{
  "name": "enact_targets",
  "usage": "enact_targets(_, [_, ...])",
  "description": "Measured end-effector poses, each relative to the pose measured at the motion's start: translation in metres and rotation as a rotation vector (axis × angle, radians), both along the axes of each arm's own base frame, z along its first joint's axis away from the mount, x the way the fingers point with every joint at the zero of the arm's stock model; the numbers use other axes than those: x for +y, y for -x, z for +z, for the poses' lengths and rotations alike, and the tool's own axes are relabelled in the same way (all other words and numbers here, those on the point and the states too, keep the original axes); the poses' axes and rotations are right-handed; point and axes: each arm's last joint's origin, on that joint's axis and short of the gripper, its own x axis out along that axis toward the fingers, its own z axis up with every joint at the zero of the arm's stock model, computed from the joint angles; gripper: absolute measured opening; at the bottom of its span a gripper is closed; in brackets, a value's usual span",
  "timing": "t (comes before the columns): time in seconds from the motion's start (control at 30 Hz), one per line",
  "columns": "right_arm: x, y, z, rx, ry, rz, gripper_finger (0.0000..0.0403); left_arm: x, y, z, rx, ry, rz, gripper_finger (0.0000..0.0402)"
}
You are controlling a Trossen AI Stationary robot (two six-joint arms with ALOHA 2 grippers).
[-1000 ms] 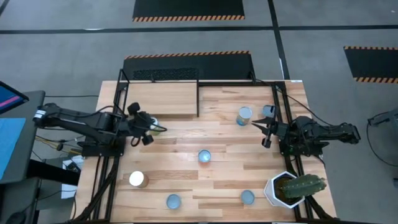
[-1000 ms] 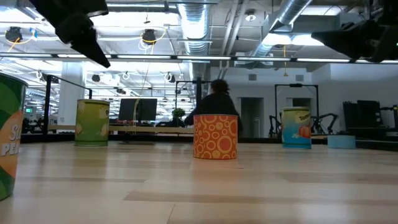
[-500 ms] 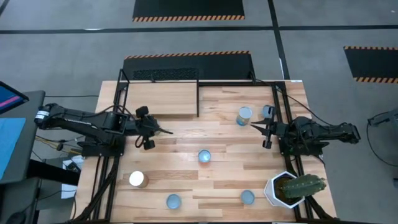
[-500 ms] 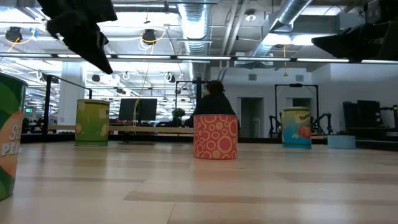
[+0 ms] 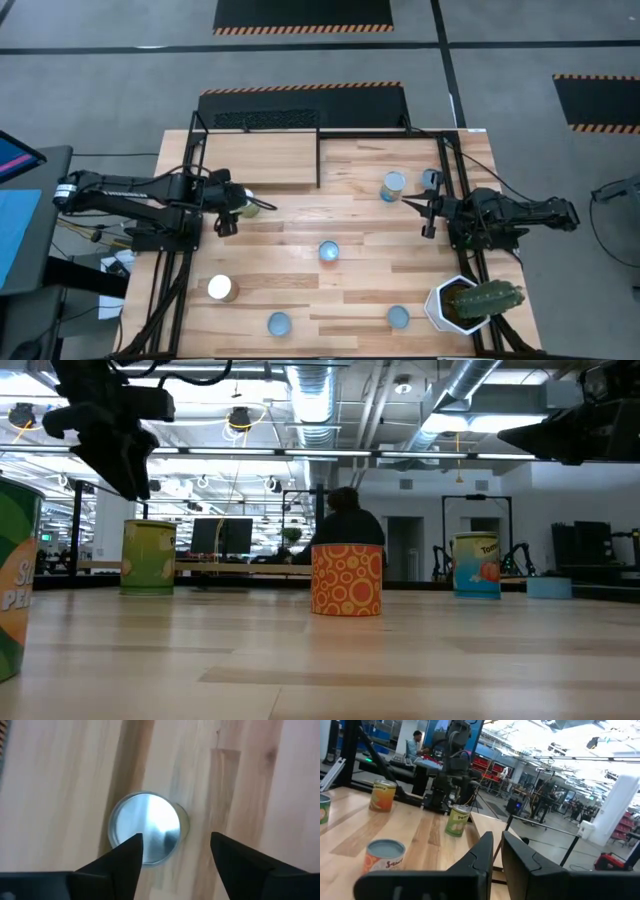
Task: Pick and place cans onto a shelf
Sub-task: Put the canned pears on the shelf
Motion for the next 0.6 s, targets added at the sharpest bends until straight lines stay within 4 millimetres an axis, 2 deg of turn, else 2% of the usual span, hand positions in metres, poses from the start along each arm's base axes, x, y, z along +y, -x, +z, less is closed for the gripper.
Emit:
enact_targets(0.3, [0.0,0.0,0.0,-0.002,-0.001,0.001,0.006,0.0,-0.004,-0.014,0.048,0.009,0.027,0.0213])
enact_targets(0.6, [0.0,0.0,-0.001,0.003,-0.03,0.006,0.006,0.002,-0.027,-0.039,0.221,-0.039,0.043,0.0199])
